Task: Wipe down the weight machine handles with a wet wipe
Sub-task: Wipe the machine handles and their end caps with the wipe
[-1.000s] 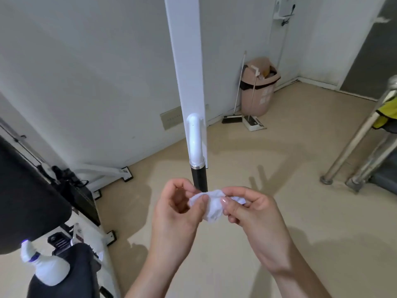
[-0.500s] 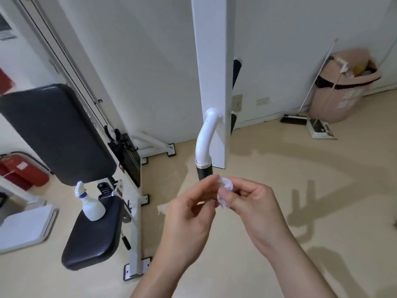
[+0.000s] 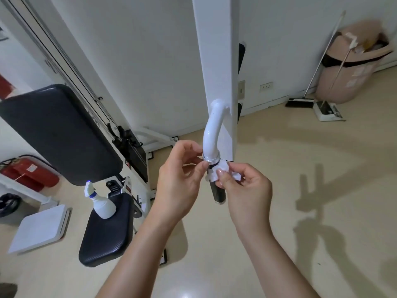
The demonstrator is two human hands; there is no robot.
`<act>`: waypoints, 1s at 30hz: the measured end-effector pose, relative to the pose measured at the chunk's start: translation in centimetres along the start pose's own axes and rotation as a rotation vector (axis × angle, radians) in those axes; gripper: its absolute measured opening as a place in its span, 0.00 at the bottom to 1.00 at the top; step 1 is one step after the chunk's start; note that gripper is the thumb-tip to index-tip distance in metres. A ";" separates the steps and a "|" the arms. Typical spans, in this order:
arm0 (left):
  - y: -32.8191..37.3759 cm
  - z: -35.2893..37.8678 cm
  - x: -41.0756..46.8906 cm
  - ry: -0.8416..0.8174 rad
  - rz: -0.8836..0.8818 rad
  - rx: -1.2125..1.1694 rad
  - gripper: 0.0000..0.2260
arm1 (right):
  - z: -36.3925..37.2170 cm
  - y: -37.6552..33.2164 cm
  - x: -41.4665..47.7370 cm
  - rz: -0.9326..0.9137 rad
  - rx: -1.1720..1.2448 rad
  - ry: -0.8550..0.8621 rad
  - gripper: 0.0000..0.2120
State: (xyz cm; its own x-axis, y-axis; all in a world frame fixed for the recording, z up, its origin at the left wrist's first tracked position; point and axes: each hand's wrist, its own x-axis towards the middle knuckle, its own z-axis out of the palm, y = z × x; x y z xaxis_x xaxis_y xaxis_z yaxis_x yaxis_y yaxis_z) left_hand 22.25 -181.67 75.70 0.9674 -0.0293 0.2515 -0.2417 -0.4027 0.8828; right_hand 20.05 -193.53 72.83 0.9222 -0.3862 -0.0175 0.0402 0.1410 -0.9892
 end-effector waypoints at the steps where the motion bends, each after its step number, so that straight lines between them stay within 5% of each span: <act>1: -0.1 -0.1 0.0 -0.012 0.003 -0.029 0.10 | 0.6 0.3 -0.3 0.003 0.008 0.023 0.06; 7: -0.2 -0.2 0.1 -0.144 0.047 -0.230 0.08 | 2.8 1.0 -1.1 -0.025 0.040 0.163 0.07; 12: -0.1 -0.3 0.2 -0.257 0.133 -0.138 0.10 | 0.8 0.3 -1.3 -0.040 0.111 0.201 0.05; 20: -0.7 1.3 -0.2 -0.084 0.231 0.021 0.13 | 0.1 -0.1 -0.4 0.143 0.313 0.211 0.03; 26: -1.2 1.0 0.2 0.017 0.214 0.040 0.14 | 0.6 0.0 0.7 -0.036 -0.115 0.226 0.08; 30: -1.5 0.7 0.6 0.062 0.322 0.108 0.12 | 1.2 0.8 -0.3 -0.275 -0.524 0.092 0.08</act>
State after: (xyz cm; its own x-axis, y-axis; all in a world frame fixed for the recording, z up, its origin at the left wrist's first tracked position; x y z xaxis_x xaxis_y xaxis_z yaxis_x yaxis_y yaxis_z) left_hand 23.28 -181.75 74.19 0.8358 -0.1163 0.5366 -0.5210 -0.4764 0.7083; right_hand 20.27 -192.25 72.20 0.8669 -0.4250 0.2603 0.0568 -0.4347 -0.8988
